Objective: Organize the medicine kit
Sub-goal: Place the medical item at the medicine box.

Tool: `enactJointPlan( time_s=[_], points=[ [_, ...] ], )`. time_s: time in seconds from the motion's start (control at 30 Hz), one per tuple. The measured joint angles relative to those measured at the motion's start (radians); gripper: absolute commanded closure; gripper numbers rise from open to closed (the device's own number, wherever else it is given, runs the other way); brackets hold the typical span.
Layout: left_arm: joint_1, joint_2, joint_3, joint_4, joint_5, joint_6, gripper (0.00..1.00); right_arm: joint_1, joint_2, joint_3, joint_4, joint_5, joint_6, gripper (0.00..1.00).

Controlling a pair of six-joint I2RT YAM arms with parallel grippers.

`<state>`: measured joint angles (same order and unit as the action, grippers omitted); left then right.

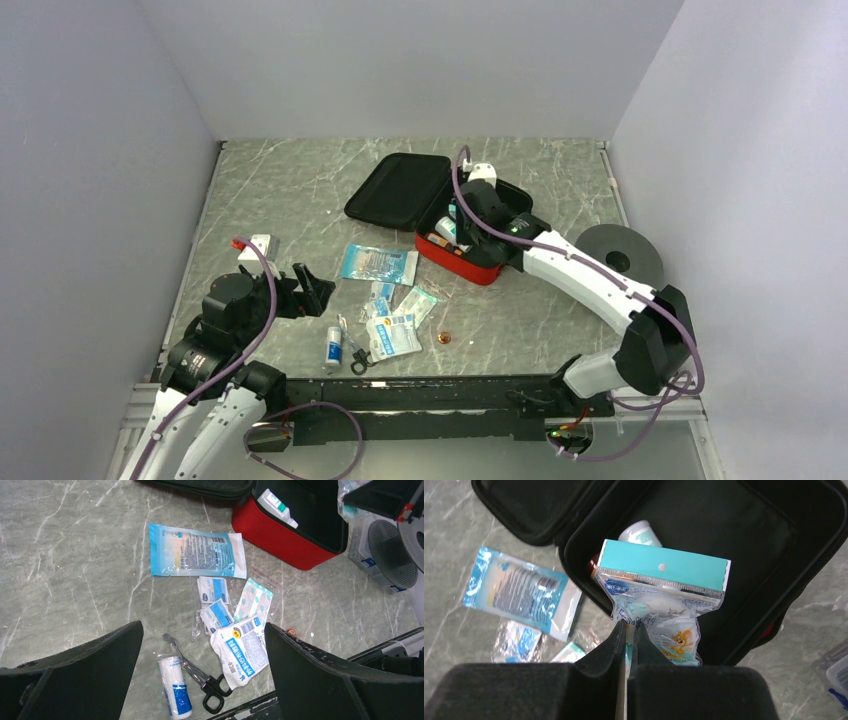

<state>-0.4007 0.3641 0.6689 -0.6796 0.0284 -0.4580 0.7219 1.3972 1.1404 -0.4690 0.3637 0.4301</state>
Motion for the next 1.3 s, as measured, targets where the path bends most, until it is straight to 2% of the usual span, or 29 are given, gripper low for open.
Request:
enactJointPlan(
  time_s=[0.43,0.83,1.3],
  points=[
    [0.000,0.000,0.000,0.000,0.000,0.000,0.01,-0.159,0.204,0.063,0.053,-0.034,0.029,1.00],
    [0.000,0.000,0.000,0.000,0.001,0.000,0.01,-0.270,0.371,0.130,0.104,-0.113,0.137,1.00],
    [0.000,0.000,0.000,0.000,0.013,0.000,0.01,-0.297,0.561,0.264,0.138,-0.145,0.317,1.00]
  ],
)
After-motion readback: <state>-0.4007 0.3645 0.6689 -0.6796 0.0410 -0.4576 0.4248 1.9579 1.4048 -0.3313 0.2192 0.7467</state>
